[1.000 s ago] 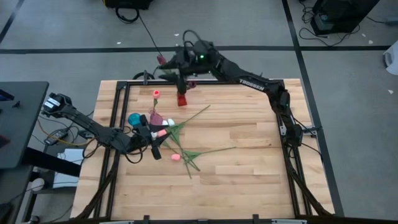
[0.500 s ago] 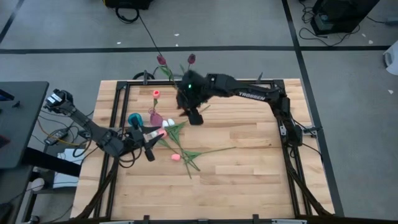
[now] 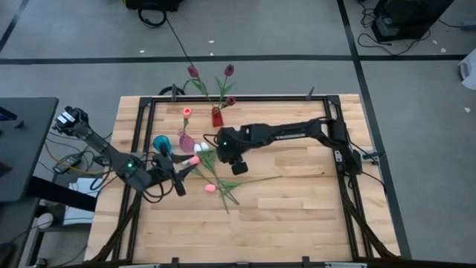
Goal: Sort flowers into vase by color
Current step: Put the pink flower into the purple vase
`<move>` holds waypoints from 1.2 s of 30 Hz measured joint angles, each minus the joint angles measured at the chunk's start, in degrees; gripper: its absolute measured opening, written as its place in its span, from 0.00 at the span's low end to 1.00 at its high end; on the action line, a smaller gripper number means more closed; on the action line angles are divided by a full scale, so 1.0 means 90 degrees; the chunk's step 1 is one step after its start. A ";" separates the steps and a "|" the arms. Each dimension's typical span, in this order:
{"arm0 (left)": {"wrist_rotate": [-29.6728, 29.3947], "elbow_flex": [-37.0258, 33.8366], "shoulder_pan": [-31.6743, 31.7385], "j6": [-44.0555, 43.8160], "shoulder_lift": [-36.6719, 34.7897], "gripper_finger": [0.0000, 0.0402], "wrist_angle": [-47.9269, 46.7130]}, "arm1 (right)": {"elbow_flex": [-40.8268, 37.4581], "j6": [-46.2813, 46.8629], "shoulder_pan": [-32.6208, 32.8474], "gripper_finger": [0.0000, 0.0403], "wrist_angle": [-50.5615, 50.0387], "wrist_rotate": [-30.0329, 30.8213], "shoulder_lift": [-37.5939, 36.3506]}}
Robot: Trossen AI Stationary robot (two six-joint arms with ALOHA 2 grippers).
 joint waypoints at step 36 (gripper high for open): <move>-0.0170 -0.0010 0.0007 0.0143 0.0173 0.39 0.0055 | -0.1368 0.2636 0.1426 0.39 -0.0314 0.0526 -0.0015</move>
